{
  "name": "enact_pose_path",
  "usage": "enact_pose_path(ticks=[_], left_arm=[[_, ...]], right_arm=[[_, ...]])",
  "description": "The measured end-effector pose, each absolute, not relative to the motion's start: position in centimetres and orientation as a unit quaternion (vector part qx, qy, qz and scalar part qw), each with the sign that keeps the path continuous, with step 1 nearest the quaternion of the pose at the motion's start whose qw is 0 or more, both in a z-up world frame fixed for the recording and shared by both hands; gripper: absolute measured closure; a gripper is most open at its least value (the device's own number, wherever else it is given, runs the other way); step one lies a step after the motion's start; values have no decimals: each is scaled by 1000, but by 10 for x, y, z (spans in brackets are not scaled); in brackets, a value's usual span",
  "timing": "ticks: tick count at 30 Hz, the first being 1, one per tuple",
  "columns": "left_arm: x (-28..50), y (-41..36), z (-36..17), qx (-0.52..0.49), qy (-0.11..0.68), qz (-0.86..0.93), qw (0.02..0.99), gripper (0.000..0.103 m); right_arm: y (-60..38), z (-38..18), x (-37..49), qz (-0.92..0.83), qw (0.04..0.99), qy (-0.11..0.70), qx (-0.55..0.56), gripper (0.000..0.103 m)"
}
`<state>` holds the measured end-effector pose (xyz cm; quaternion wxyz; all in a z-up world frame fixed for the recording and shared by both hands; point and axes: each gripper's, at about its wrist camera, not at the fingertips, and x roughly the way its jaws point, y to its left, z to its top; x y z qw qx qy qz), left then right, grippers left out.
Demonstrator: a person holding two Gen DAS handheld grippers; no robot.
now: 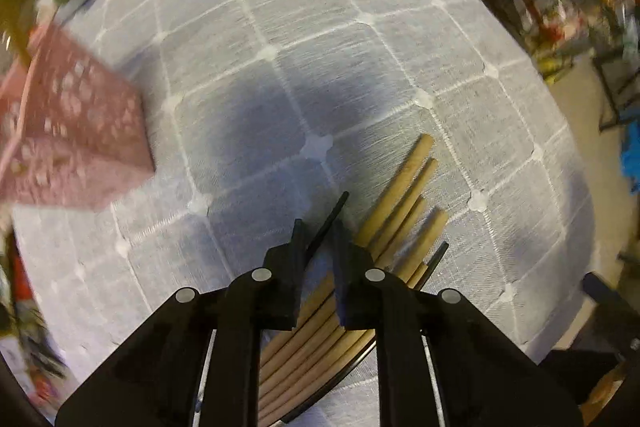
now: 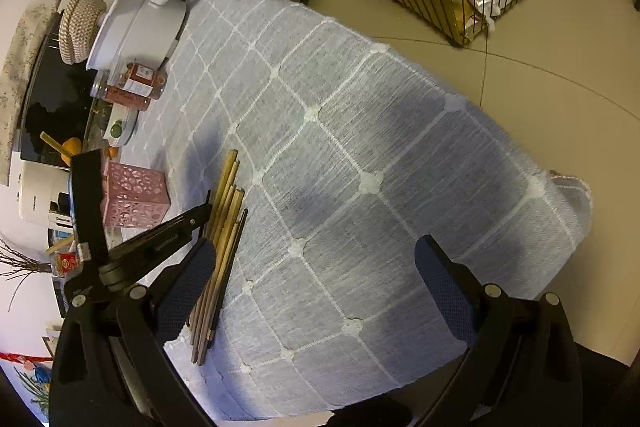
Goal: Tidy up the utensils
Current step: 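Close the left tool on one stick at the end of the pile, then lift the stick upright with the left tool and carry it over the basket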
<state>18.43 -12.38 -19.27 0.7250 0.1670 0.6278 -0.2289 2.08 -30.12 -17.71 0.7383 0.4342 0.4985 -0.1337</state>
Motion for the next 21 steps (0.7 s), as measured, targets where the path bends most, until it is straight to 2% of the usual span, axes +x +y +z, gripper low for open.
enact_pose_path(ticks=[7,9,10,12,14,16,19,21], left_arm=[[155,-63,-168,92,585,-221,775,92],[142,-47,-151,75,567,-223,789,93],[133,-36,-140,67,556,-223,798,93],[117,-15,-120,59,531,-220,816,94],[106,-1,-105,52,513,-219,829,95],[94,16,-89,41,493,-219,841,95],[88,26,-75,25,469,-224,854,96],[82,33,-67,19,458,-229,859,98]], right_arm=[[-280,-191,55,-137,729,525,418,7],[-271,-198,68,-129,720,539,419,15],[-266,-200,75,-129,719,544,412,23],[-256,-198,84,-143,725,544,399,29],[-248,-201,92,-142,720,552,395,45],[-242,-198,97,-158,725,551,382,48],[-234,-199,106,-162,723,558,372,62],[-230,-200,111,-173,723,563,362,63]])
